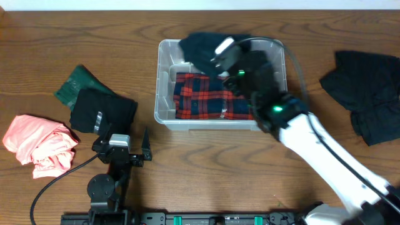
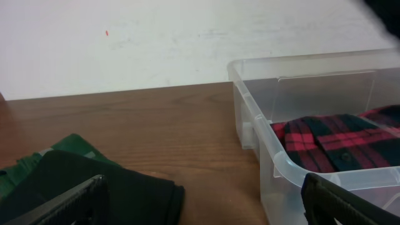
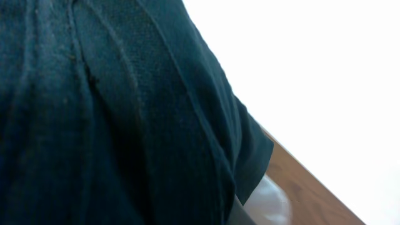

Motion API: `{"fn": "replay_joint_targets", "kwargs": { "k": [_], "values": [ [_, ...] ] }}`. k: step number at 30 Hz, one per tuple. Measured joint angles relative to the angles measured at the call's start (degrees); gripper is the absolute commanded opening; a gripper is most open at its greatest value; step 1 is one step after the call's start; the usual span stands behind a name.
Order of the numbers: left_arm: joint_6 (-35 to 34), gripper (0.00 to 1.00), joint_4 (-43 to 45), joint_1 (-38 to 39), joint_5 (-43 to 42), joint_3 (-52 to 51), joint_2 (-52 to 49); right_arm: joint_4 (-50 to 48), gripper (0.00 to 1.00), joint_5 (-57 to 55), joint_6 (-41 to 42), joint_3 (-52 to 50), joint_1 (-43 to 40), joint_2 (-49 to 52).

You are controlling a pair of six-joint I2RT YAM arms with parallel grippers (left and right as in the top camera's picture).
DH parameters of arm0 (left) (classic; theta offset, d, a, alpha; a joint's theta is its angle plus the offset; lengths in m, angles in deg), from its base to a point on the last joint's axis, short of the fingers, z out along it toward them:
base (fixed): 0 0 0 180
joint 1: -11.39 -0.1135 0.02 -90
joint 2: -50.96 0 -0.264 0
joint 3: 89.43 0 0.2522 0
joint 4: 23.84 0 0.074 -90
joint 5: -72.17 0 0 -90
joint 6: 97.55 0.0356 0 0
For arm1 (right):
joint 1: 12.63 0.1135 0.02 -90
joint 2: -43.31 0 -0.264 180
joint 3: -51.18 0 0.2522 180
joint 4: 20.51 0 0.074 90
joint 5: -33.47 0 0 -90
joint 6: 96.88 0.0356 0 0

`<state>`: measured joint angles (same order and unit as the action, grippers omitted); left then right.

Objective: Pack container
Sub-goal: 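Carry the black garment into the bin and release it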

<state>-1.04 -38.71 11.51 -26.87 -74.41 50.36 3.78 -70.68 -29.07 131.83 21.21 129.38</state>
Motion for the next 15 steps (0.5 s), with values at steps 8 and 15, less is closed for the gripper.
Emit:
{"fn": "replay_joint_targets", "kwargs": {
  "k": [8,15],
  "values": [
    [0.0,0.98,0.0,0.0,0.0,0.0,0.0,-7.28,0.01,1.81,-0.68,0.0,5.53,11.65],
    [0.0,0.98,0.0,0.0,0.0,0.02,0.0,-8.63,0.01,1.31,0.0,0.0,6.14,16.74]
  ]
}}
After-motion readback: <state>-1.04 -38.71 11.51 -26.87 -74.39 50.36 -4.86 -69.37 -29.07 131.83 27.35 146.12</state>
